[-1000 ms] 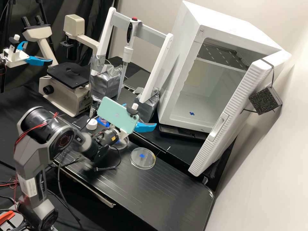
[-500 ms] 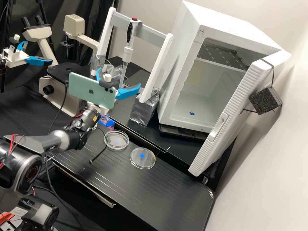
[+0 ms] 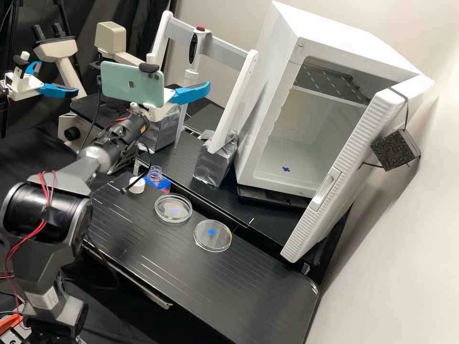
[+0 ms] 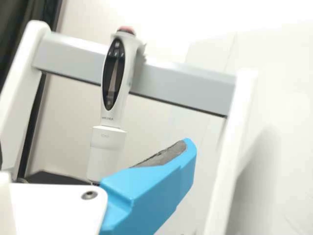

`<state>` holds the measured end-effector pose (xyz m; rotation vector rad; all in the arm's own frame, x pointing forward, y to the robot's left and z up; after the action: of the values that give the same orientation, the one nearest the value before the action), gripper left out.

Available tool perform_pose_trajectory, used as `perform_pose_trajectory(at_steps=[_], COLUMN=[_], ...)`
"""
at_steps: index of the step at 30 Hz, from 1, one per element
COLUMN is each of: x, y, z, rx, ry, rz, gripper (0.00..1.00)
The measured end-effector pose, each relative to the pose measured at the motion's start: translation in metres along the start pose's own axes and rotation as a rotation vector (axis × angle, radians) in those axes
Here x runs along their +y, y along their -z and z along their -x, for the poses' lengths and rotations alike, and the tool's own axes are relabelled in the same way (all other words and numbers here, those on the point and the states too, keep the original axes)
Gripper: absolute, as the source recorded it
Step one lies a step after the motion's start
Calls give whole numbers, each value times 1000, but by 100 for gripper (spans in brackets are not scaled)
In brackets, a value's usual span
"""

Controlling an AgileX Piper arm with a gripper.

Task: Use the pipette

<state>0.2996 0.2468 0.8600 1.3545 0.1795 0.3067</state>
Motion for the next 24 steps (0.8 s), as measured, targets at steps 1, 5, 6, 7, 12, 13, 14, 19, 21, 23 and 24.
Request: perform_pose_trajectory(at_steps=[1,5,6,7,12,13,14,19,21,23,24], x=[0,2,2,4,10,11,11,11,9,9,8], y=[1,2,1,1,-1,-2,-2,-3,-3,-3,-3], z=[-5,-21,-23,-27,-36,-37,-39,-45,-46,-47,-48], rx=[-4,-27,-30,-35,-51,-55,-58,-68,-66,-66,-67], ry=[7,35,37,33,17,15,12,22,30,32,34], rz=[0,3,0,-1,-11,-9,-8,-16,-16,-11,-9], gripper=[100,100,100,100,100,0,0,0,0,0,0])
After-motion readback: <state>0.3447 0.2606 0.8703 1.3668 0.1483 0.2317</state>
